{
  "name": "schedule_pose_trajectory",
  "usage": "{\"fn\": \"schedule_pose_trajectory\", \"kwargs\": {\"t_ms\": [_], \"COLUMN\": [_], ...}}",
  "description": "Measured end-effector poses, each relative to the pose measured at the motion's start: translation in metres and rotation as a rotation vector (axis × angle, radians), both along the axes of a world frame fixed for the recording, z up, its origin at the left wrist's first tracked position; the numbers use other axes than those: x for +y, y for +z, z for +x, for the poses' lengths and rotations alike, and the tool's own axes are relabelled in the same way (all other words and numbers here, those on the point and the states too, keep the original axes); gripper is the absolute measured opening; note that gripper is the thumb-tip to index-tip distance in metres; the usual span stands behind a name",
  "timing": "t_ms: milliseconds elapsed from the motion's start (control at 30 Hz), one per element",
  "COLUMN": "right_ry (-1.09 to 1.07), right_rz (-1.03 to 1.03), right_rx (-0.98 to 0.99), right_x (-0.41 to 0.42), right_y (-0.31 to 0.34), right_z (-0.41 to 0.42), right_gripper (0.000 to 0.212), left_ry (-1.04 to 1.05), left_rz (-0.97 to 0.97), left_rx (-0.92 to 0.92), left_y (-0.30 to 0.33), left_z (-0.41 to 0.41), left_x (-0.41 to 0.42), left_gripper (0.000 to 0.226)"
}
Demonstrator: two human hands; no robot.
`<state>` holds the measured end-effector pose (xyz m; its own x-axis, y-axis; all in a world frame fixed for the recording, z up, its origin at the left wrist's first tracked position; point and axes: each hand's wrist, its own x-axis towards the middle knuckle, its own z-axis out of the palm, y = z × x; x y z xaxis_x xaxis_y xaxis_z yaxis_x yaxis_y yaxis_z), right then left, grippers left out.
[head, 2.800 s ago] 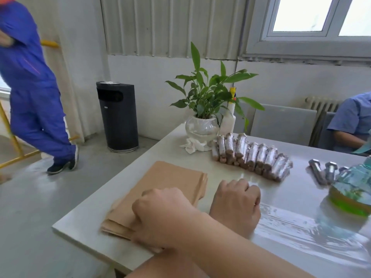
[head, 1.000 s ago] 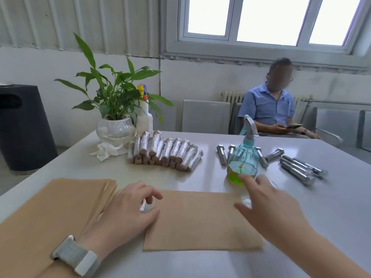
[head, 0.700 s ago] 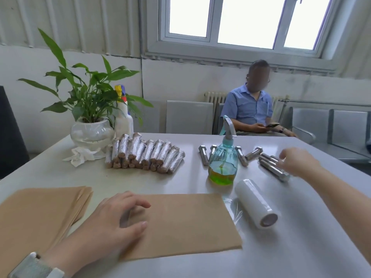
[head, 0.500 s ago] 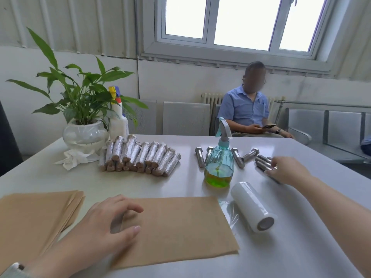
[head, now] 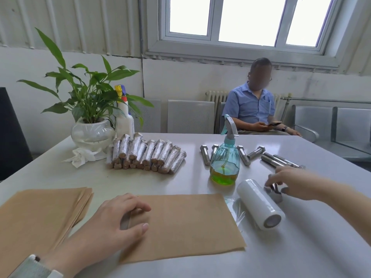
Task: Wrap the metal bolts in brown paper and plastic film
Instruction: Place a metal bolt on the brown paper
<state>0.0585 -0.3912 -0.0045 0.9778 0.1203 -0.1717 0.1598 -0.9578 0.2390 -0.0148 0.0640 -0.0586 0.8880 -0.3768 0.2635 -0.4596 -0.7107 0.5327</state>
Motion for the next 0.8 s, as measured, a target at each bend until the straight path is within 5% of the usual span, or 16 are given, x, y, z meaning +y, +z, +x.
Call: {"fn": "schedule_pose_trajectory", "kwargs": {"t_ms": [133, 300, 400, 500, 633, 800], "right_ry": [0.233, 0.273, 0.107, 0.232, 0.43, 0.511], "right_rz": [-0.209, -0.208, 0.164, 0.49, 0.563, 0.445], "right_rx": [-0.141, -0.317, -0.553, -0.689, -0.475, -0.201], "right_x": [-0.004, -0.014, -0.007, 0.028, 0.109, 0.186], "right_y": [-0.005, -0.022, -0.004, 0.036, 0.054, -0.005], "right_z": [-0.003, -0.016, -0.027, -0.043, -0.063, -0.061], "right_gripper": [0.028, 0.028, 0.021, 0.011, 0.013, 0.02], "left_ry": [0.001, 0.002, -0.014, -0.025, -0.016, -0.013], "left_rz": [-0.02, -0.036, -0.014, 0.007, 0.021, 0.039], "left_rx": [-0.002, 0.012, 0.044, 0.068, 0.069, 0.064], "left_y": [0.002, -0.001, -0.004, -0.007, -0.009, -0.01], "left_z": [-0.002, -0.003, -0.001, 0.001, 0.001, 0.0], "left_x": [0.0, 0.003, 0.005, 0.005, 0.005, 0.004], "left_gripper": [0.029, 0.043, 0.057, 0.068, 0.073, 0.074]}}
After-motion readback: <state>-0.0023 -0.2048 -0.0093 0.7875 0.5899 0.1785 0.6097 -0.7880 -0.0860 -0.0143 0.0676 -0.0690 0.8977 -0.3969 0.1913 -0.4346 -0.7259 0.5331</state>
